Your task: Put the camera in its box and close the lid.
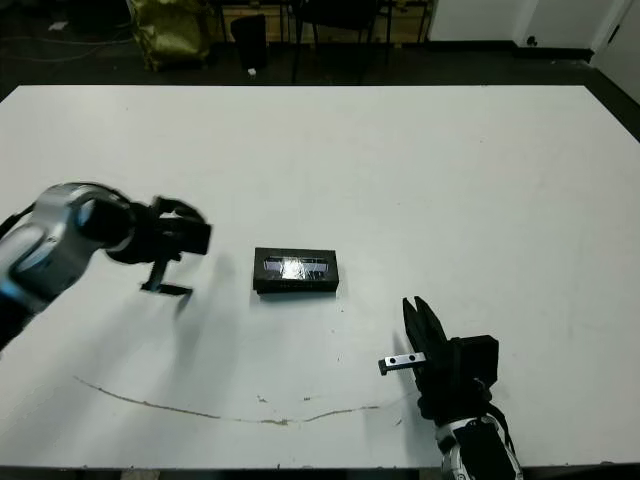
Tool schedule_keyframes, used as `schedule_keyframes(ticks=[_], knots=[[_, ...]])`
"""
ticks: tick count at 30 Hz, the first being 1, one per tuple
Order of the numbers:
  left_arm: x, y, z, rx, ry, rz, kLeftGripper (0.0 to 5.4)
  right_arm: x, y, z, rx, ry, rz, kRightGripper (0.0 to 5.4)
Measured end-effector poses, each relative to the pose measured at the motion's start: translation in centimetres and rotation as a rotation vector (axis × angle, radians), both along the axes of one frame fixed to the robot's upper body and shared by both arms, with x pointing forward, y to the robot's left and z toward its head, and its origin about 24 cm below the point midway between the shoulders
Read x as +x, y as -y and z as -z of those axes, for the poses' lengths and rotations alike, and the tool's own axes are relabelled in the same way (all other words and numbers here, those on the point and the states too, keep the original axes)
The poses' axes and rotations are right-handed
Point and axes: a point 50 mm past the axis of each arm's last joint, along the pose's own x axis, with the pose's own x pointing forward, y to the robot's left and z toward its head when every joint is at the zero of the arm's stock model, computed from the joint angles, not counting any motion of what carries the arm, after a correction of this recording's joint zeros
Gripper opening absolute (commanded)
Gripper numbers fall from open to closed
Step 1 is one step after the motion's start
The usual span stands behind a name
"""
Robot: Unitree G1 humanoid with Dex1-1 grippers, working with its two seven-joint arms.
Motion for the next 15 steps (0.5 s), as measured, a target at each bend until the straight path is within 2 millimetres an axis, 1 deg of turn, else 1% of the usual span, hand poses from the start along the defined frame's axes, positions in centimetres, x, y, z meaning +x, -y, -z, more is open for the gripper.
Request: schedule_keyframes(ticks=[2,3,4,6,7,9,12,15], knots=[[-0.5,-0.4,-0.4,-0.172,0.063,-0.154,4.31,-0.1,0.0,0.1,0.000,-0.006,0.002,0.00],[-0.6,-0.3,-1.1,-0.266,0.119,-0.211,4.03,-0.1,0.0,0.1,0.001,-0.006,0.000,0.00],[-0.7,-0.1,-2.2,-0.385,0.199,-0.265,3.79,-0.1,0.0,0.1,0.001,-0.005,-0.004,0.00],[-0.9,1.2,-4.2,-0.600,0.348,-0.312,3.29,-0.1,-0.1,0.1,0.000,-0.003,-0.012,0.00],[-1.2,2.1,-4.8,-0.696,0.403,-0.320,3.03,-0.1,0.0,0.1,0.001,-0.001,-0.016,0.00],[-1.9,4.1,-5.1,-0.846,0.454,-0.330,2.56,-0.1,0.0,0.3,0.005,-0.006,-0.015,0.00],[-2.9,6.3,-5.2,-0.973,0.472,-0.326,1.81,-0.1,0.0,0.3,0.008,0.000,-0.015,0.00],[-3.4,8.0,-5.2,-1.013,0.470,-0.288,1.07,-0.1,0.0,0.2,0.007,0.006,-0.015,0.00]])
